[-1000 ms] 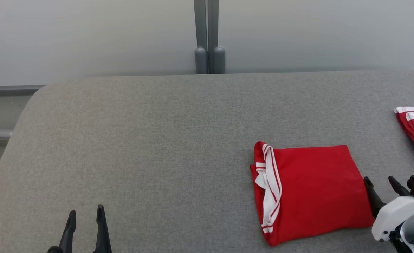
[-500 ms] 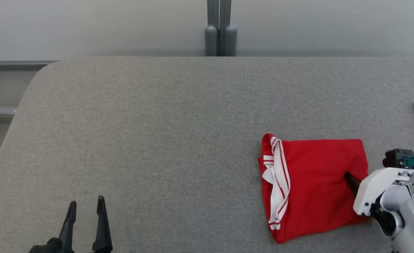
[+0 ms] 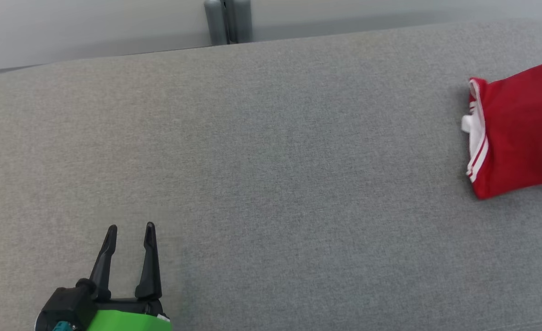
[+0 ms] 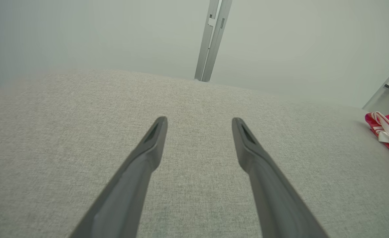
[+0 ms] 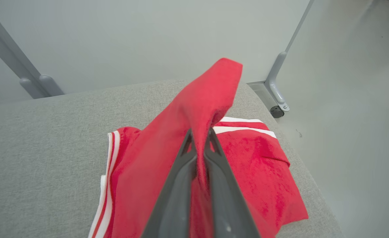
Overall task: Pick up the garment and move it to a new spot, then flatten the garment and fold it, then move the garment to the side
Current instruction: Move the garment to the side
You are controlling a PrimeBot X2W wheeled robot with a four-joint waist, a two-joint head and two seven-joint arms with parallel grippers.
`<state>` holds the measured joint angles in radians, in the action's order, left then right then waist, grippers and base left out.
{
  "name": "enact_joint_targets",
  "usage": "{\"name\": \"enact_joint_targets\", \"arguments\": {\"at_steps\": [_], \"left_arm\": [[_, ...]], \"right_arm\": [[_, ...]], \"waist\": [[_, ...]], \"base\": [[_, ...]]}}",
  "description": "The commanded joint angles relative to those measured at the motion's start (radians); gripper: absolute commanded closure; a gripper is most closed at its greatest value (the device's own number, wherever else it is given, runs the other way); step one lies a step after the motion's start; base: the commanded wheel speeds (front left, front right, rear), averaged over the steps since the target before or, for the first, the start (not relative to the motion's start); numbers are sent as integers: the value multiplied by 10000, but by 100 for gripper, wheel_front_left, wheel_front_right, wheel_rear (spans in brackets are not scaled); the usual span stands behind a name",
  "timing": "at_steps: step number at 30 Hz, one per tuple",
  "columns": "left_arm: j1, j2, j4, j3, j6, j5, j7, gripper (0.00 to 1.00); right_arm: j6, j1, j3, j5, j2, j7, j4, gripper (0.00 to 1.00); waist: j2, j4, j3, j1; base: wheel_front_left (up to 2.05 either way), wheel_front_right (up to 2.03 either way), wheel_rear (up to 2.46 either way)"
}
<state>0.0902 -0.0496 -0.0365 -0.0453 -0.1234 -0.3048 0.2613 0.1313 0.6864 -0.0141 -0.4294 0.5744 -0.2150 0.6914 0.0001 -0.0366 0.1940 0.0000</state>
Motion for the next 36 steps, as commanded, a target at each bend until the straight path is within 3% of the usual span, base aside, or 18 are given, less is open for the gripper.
{"name": "enact_joint_targets", "arguments": {"at_steps": [1,6,7,8,9,14,20,24,30,36], "left_arm": [[-164,-25,8,-55,-36,87,47,0],[-89,-25,-116,-326,-79,205,47,0],[-67,-25,-137,-410,-79,211,47,0],[-65,-25,-162,-421,-79,205,47,0],[-93,-29,-178,-429,-81,130,47,0],[17,-25,-315,-294,-83,4,47,0],[394,-19,-498,151,-85,-275,47,0],[685,-29,-501,572,-46,-427,47,0],[1054,-29,-500,1059,419,-378,47,0],[1005,-25,-767,1194,262,-252,47,0]], "right_arm": [[-10,318,-166,197,14,80,125,100],[-7,1149,-866,1215,-87,190,715,100],[-7,1306,-1081,1457,-29,263,853,91],[-7,1434,-1220,1704,5,312,970,64],[-7,1544,-1429,1912,-5,280,1133,0],[-7,1714,-2136,3269,125,350,1362,0],[-5,751,-2683,3892,-502,1760,101,0],[-7,-959,-2632,3627,-1444,2856,-1066,0],[-7,-4131,-2236,3510,-3084,4393,-2493,0],[-7,-6022,-1991,4102,-4576,4808,-3826,0]], "waist": [[-1,-501,531,0],[-1,-480,665,0],[-1,-432,696,0],[-1,-394,737,0],[-1,-344,797,0],[-1,-186,646,0],[-1,-127,-198,0],[-1,-87,-997,0],[-1,33,-1844,0],[-1,195,-1995,0]], "base": [[0,0,0],[0,0,0],[0,0,0],[0,0,0],[0,0,0],[0,0,0],[0,0,0],[0,0,0],[0,0,0],[0,0,0]]}}
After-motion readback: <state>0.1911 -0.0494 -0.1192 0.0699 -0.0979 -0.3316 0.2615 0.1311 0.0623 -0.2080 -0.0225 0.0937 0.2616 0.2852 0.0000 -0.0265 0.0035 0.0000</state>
